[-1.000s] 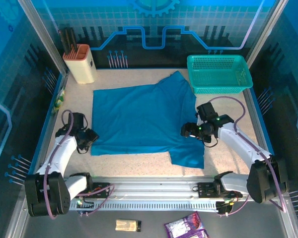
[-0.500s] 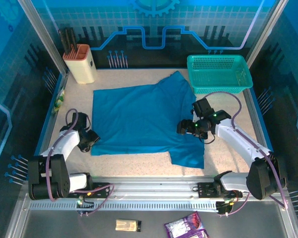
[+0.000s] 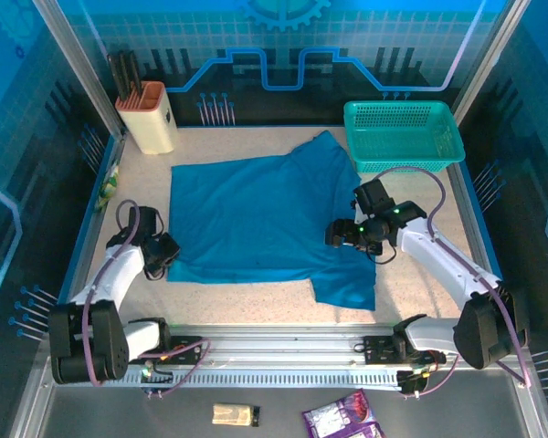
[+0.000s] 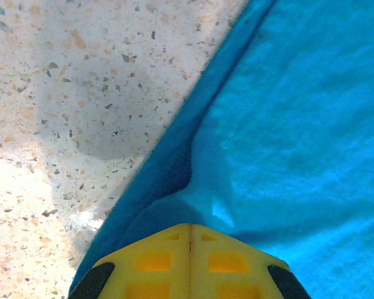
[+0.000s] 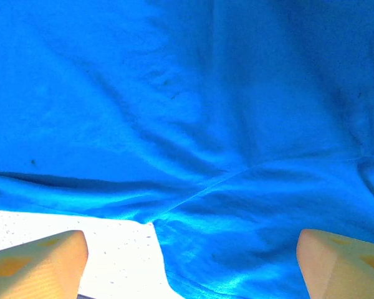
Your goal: Fold the inside-out t-shirt
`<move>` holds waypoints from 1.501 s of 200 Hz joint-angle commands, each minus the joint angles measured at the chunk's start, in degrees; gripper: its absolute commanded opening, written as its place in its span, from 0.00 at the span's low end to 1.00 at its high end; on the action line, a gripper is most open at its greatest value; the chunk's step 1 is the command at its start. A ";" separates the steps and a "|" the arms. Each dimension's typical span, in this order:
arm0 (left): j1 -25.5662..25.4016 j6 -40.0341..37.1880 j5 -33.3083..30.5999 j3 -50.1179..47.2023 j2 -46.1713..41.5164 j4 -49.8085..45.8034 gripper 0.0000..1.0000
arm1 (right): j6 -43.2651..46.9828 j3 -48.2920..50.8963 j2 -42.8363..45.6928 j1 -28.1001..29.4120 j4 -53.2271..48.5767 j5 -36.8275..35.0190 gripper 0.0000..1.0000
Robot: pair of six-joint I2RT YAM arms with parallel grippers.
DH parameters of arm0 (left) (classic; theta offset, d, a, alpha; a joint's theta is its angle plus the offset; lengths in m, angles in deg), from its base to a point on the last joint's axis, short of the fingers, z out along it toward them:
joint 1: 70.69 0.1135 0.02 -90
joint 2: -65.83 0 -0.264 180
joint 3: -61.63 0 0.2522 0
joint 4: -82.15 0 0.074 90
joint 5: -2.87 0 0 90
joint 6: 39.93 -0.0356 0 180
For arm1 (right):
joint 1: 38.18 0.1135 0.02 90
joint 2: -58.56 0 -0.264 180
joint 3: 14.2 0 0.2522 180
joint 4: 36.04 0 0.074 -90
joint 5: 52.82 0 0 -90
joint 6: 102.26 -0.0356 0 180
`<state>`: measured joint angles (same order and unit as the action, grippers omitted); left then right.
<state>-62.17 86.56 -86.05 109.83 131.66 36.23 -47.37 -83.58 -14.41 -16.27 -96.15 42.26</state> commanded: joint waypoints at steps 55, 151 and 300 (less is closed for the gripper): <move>0.24 16.39 1.80 -6.34 -24.24 -12.10 0.00 | 0.56 -1.65 0.55 1.03 -1.64 0.93 0.87; 0.36 38.43 -6.76 -13.60 -50.60 -29.56 0.05 | 0.50 2.03 2.48 1.19 -1.22 2.90 0.87; 0.02 14.80 16.66 -3.57 -12.48 5.31 0.35 | 3.29 -2.27 -20.60 18.59 6.47 10.26 0.72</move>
<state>-62.09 110.43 -80.67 102.40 110.02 31.27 -44.07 -84.63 -33.16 -0.62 -89.77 52.95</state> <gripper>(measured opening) 0.356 0.727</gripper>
